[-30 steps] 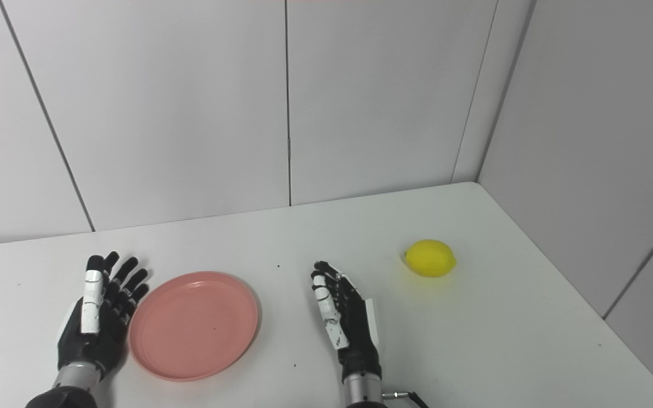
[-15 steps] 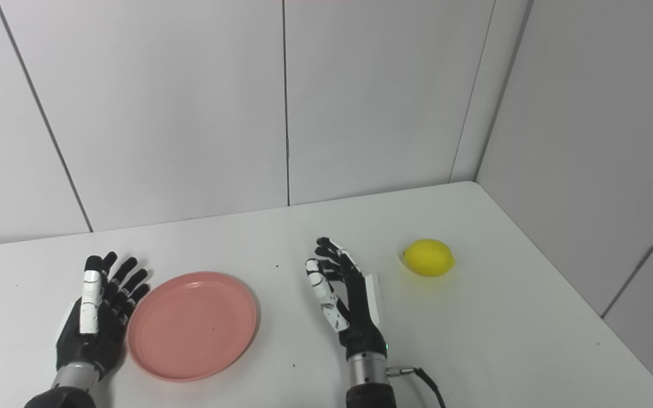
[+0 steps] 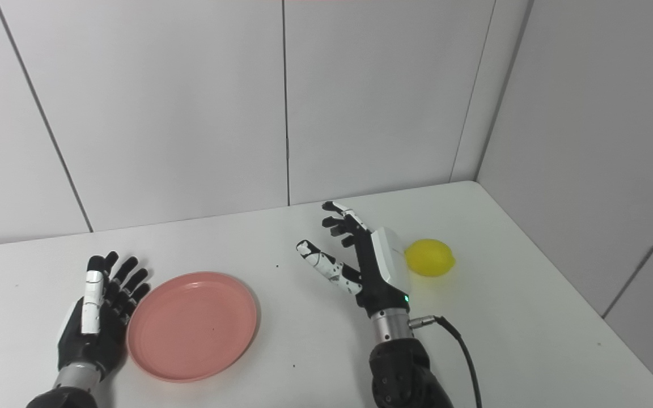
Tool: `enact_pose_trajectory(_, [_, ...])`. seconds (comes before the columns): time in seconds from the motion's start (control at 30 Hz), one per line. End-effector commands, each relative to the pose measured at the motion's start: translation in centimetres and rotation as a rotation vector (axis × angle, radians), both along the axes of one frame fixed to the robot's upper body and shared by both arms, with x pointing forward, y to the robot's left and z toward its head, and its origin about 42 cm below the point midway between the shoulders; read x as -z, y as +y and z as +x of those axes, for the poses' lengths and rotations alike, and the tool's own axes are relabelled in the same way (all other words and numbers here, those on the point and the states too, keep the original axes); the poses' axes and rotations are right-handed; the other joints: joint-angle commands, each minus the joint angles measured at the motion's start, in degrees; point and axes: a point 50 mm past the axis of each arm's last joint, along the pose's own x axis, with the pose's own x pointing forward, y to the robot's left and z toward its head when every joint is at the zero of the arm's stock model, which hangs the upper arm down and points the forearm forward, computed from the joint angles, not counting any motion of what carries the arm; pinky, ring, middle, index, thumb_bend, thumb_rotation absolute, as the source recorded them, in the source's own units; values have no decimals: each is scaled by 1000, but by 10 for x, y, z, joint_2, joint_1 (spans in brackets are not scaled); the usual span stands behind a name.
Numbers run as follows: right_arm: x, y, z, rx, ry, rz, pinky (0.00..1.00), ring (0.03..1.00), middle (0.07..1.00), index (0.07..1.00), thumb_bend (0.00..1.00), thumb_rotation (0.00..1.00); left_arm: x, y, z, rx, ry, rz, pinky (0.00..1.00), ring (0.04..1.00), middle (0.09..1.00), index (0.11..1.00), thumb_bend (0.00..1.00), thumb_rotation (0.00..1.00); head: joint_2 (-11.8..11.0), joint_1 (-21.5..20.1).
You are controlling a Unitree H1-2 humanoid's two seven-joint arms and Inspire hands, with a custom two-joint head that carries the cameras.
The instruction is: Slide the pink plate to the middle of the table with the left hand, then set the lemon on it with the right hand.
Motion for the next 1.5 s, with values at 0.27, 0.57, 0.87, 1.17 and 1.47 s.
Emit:
enact_pose_trajectory(0.27, [-35,-24,20,92,-100,-395,591,662,712,740,749,898,4,-4,-2,18,18,-8,941,916,946,994,809,820,1,-1])
enact_pose_trajectory(0.57, [-35,-53,27,173,-76,-506,588,646,691,749,770,900,5,-4,-2,15,21,-5,932,912,944,989,805,815,1,1])
enact_pose_trajectory(0.87, [-28,-86,22,249,-26,-558,580,643,691,720,751,847,5,-1,-4,17,23,11,921,914,944,990,786,830,0,0])
enact_pose_trajectory(1.17, [-16,-114,21,325,36,-579,542,602,660,709,747,863,2,-1,-2,20,26,4,926,917,944,987,778,823,-1,2])
enact_pose_trajectory(1.47, [-6,-130,23,375,99,-596,541,612,666,680,752,878,0,-1,-2,22,25,14,933,916,942,990,792,829,1,2])
